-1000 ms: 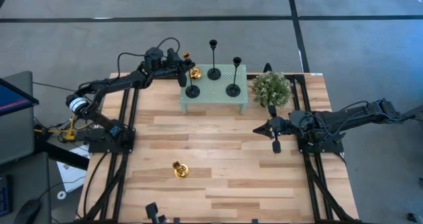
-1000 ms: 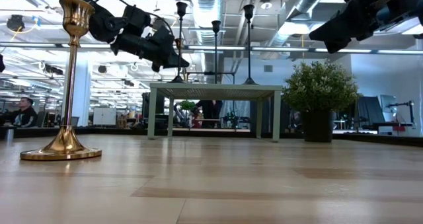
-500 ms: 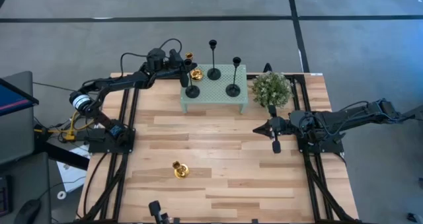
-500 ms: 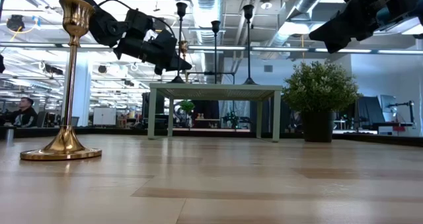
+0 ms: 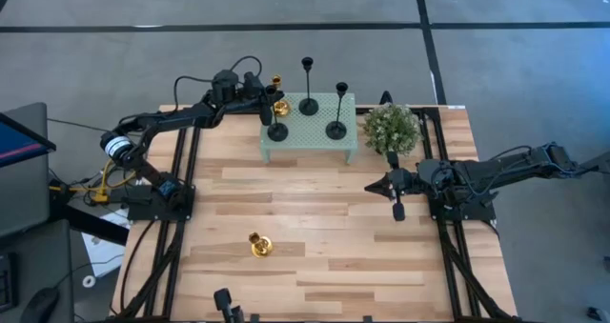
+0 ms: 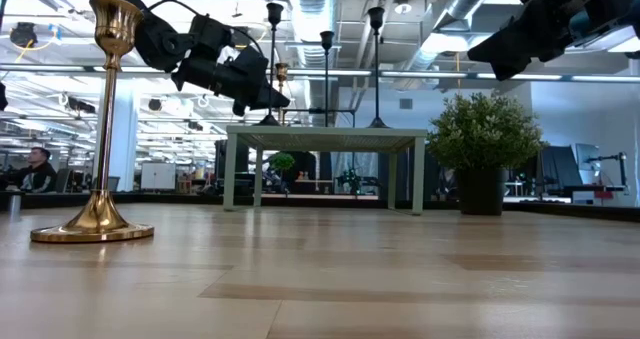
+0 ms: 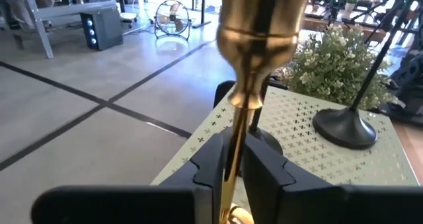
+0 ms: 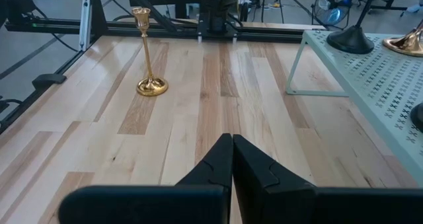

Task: Pick & Place candle stick holders
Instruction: Put the top gold candle holder on the shelf

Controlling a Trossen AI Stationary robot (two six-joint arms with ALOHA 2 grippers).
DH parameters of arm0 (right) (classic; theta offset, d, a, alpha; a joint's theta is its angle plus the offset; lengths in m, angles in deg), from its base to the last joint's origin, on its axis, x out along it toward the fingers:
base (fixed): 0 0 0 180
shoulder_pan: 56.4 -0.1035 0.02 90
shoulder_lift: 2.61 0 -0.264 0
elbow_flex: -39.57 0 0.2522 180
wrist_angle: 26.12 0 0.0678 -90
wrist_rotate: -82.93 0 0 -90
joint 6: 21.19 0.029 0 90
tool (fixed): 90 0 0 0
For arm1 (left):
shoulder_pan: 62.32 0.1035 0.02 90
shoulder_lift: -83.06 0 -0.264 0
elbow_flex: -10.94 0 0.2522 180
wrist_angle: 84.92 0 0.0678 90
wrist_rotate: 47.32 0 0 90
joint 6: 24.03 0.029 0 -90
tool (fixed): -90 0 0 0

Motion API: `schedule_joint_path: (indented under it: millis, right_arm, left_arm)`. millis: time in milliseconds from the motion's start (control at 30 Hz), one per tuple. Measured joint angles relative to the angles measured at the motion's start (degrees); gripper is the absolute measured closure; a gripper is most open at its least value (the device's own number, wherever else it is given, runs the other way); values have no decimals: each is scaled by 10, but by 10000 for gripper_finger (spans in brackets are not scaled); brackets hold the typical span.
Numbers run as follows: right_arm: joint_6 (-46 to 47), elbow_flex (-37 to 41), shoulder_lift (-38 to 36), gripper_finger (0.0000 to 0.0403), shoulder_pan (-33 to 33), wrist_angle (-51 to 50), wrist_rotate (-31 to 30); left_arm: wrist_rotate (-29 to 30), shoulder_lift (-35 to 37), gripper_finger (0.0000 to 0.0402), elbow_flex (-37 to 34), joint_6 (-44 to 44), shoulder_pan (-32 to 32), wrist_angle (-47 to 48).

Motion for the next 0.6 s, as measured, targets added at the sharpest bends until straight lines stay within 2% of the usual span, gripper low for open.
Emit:
schedule_joint_path:
  millis: [267,600]
  right_arm:
    - [-1,0,0,403,0,-1,0]
    - [-2,0,0,403,0,-9,0]
  left_arm:
    - [6,0,346,0,-6,0,-7]
    - [45,0,345,0,-10,0,-15]
